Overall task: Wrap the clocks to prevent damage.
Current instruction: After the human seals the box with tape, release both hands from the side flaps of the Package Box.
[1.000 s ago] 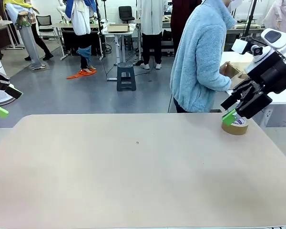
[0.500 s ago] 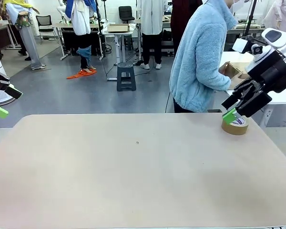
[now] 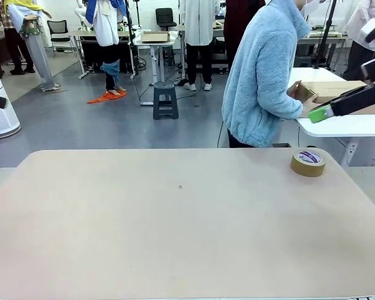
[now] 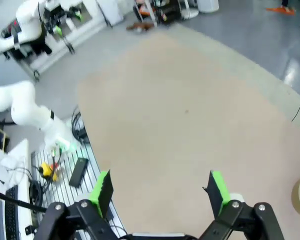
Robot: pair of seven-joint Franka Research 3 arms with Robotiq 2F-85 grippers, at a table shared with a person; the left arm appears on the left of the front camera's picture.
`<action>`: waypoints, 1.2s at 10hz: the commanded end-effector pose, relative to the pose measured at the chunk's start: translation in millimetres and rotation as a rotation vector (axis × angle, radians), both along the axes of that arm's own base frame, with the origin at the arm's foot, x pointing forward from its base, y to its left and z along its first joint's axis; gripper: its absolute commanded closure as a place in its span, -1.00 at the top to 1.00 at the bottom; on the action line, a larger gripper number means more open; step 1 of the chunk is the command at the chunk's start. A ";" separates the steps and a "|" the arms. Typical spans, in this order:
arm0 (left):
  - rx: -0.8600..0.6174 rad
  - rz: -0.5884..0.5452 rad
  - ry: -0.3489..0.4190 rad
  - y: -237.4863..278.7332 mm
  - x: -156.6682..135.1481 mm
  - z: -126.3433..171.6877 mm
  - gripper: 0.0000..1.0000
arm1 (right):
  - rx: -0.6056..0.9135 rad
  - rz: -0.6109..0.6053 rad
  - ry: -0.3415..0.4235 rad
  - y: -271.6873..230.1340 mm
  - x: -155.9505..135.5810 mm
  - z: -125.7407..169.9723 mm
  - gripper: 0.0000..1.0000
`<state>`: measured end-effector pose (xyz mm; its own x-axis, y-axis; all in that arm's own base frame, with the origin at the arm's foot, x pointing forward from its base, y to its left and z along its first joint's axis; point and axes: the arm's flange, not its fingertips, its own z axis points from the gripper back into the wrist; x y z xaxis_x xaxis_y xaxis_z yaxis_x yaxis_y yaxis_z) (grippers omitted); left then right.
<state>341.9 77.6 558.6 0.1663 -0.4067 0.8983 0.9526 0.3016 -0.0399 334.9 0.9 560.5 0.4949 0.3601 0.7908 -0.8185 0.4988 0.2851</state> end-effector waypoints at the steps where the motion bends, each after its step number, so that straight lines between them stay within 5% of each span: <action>1: -0.072 0.009 0.021 10.5 11.2 -4.1 1.00 | 0.050 0.008 -0.038 -6.0 -2.2 -6.7 1.00; 12: -0.055 0.020 0.018 11.0 4.0 -3.3 1.00 | 0.032 -0.015 -0.013 -8.6 0.1 0.8 1.00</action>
<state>346.0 88.9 554.1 0.2135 -0.3685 0.9048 0.9413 0.3256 -0.0895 331.8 -9.2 561.5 0.4939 0.3354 0.8022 -0.8101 0.5128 0.2843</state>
